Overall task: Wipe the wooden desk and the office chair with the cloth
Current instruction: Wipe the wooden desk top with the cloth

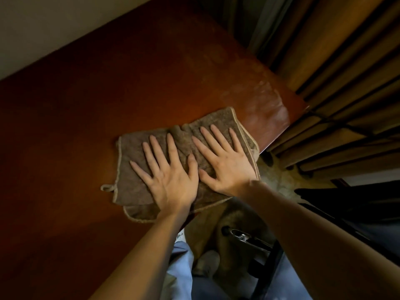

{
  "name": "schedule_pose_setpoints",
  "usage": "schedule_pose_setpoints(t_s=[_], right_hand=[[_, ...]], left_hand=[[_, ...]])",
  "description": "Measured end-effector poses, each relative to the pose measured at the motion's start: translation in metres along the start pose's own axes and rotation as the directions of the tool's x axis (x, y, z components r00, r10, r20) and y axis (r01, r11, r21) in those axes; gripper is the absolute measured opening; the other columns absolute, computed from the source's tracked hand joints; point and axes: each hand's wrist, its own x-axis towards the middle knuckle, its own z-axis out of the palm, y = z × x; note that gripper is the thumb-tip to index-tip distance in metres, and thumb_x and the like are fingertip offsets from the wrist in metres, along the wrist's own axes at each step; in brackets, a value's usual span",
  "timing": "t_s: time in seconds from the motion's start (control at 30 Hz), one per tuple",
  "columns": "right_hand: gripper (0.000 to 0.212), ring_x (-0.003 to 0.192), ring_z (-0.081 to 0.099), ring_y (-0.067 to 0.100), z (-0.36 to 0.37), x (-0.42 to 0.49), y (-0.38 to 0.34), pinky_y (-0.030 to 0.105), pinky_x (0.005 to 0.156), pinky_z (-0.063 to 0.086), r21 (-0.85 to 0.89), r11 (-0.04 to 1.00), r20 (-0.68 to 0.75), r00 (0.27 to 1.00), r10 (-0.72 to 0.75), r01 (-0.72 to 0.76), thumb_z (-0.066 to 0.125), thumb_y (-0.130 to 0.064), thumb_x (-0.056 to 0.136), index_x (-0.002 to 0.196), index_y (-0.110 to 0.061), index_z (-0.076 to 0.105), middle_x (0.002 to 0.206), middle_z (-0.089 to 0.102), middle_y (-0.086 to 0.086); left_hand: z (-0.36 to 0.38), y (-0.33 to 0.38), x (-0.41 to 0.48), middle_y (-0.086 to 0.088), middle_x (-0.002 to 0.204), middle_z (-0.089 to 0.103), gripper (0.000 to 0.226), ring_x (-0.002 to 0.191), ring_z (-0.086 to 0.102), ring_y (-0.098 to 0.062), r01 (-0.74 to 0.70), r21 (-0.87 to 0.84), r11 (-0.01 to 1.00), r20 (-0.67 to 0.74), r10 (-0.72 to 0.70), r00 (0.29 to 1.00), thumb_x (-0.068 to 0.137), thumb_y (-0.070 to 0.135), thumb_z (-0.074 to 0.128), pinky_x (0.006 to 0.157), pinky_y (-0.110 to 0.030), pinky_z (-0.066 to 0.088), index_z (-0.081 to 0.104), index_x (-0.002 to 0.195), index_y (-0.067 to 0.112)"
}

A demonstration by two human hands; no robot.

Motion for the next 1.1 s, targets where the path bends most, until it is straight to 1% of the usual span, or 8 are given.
schedule_pose_setpoints(t_s=[0.1, 0.23, 0.4, 0.5, 0.6, 0.8, 0.93, 1.1], right_hand=[[0.080, 0.160, -0.006, 0.023, -0.002, -0.006, 0.002, 0.060, 0.126, 0.003, 0.004, 1.000, 0.028, 1.000, -0.002, 0.002, 0.036, -0.065, 0.098, 0.165, -0.030, 0.011, 0.173, 0.003, 0.001], [0.082, 0.160, -0.006, 0.025, -0.007, 0.006, 0.008, 0.062, 0.125, 0.000, -0.022, 0.998, 0.104, 0.993, -0.053, 0.055, 0.034, -0.068, 0.095, 0.165, -0.031, 0.012, 0.173, 0.002, 0.002], [0.081, 0.160, -0.001, 0.028, -0.009, 0.036, 0.016, 0.064, 0.125, 0.003, -0.043, 0.987, 0.110, 0.983, -0.147, 0.153, 0.034, -0.067, 0.095, 0.164, -0.029, 0.016, 0.173, 0.006, 0.005], [0.081, 0.160, -0.001, 0.027, -0.009, 0.065, 0.021, 0.063, 0.125, 0.001, -0.030, 0.988, 0.099, 0.984, -0.151, 0.154, 0.035, -0.067, 0.096, 0.165, -0.028, 0.017, 0.173, 0.007, 0.005], [0.081, 0.160, -0.002, 0.027, -0.008, 0.092, 0.022, 0.061, 0.125, -0.003, -0.016, 0.989, 0.089, 0.986, -0.144, 0.146, 0.036, -0.067, 0.097, 0.165, -0.028, 0.016, 0.173, 0.007, 0.005], [0.080, 0.160, 0.001, 0.027, -0.009, 0.146, 0.031, 0.062, 0.125, 0.002, -0.015, 0.991, 0.053, 0.990, -0.128, 0.129, 0.032, -0.066, 0.098, 0.165, -0.027, 0.017, 0.173, 0.010, 0.005], [0.078, 0.160, -0.004, 0.025, -0.012, 0.186, 0.044, 0.060, 0.126, -0.001, -0.026, 0.988, 0.077, 0.986, -0.147, 0.149, 0.026, -0.065, 0.099, 0.165, -0.025, 0.013, 0.173, 0.005, 0.004], [0.076, 0.160, -0.003, 0.024, -0.015, 0.228, 0.058, 0.056, 0.127, -0.003, -0.018, 0.987, 0.075, 0.985, -0.155, 0.157, 0.023, -0.060, 0.100, 0.166, -0.024, 0.012, 0.173, 0.006, 0.004]], left_hand=[[-0.002, 0.003, -0.004, -0.017, 0.171, 0.009, 0.077, 0.158, 0.002, -0.035, -0.006, 0.018, 1.000, 0.033, 0.006, 0.999, 0.099, 0.061, 0.025, 0.120, -0.070, 0.002, 0.015, 0.164, 0.021], [-0.004, 0.003, 0.002, -0.017, 0.171, 0.005, 0.081, 0.158, -0.002, -0.035, -0.001, 0.034, 0.999, 0.072, -0.001, 0.997, 0.096, 0.062, 0.026, 0.119, -0.071, 0.001, 0.014, 0.165, 0.021], [-0.004, 0.003, 0.023, -0.018, 0.171, 0.009, 0.082, 0.158, 0.002, -0.035, 0.014, 0.027, 1.000, 0.052, -0.015, 0.999, 0.094, 0.061, 0.032, 0.120, -0.071, 0.003, 0.020, 0.164, 0.020], [-0.003, 0.001, 0.053, -0.019, 0.170, 0.012, 0.083, 0.158, 0.005, -0.036, 0.021, 0.049, 0.999, 0.039, -0.023, 0.999, 0.092, 0.062, 0.029, 0.119, -0.071, 0.004, 0.021, 0.163, 0.019], [-0.003, -0.003, 0.084, -0.019, 0.170, 0.011, 0.085, 0.158, 0.004, -0.036, 0.023, 0.063, 0.998, 0.029, -0.025, 0.999, 0.090, 0.062, 0.024, 0.119, -0.071, 0.004, 0.018, 0.164, 0.019], [-0.003, -0.004, 0.146, -0.017, 0.171, 0.004, 0.087, 0.158, -0.001, -0.034, 0.020, 0.076, 0.997, 0.020, -0.021, 1.000, 0.089, 0.065, 0.015, 0.120, -0.069, 0.002, 0.012, 0.165, 0.022], [-0.002, 0.000, 0.186, -0.017, 0.171, 0.004, 0.089, 0.158, -0.002, -0.034, 0.023, 0.084, 0.996, 0.008, -0.024, 1.000, 0.088, 0.067, 0.012, 0.120, -0.069, 0.003, 0.009, 0.165, 0.022], [0.000, 0.006, 0.231, -0.017, 0.171, 0.004, 0.088, 0.158, -0.001, -0.034, 0.030, 0.077, 0.997, -0.004, -0.030, 1.000, 0.088, 0.066, 0.011, 0.121, -0.069, 0.001, 0.010, 0.164, 0.022]])
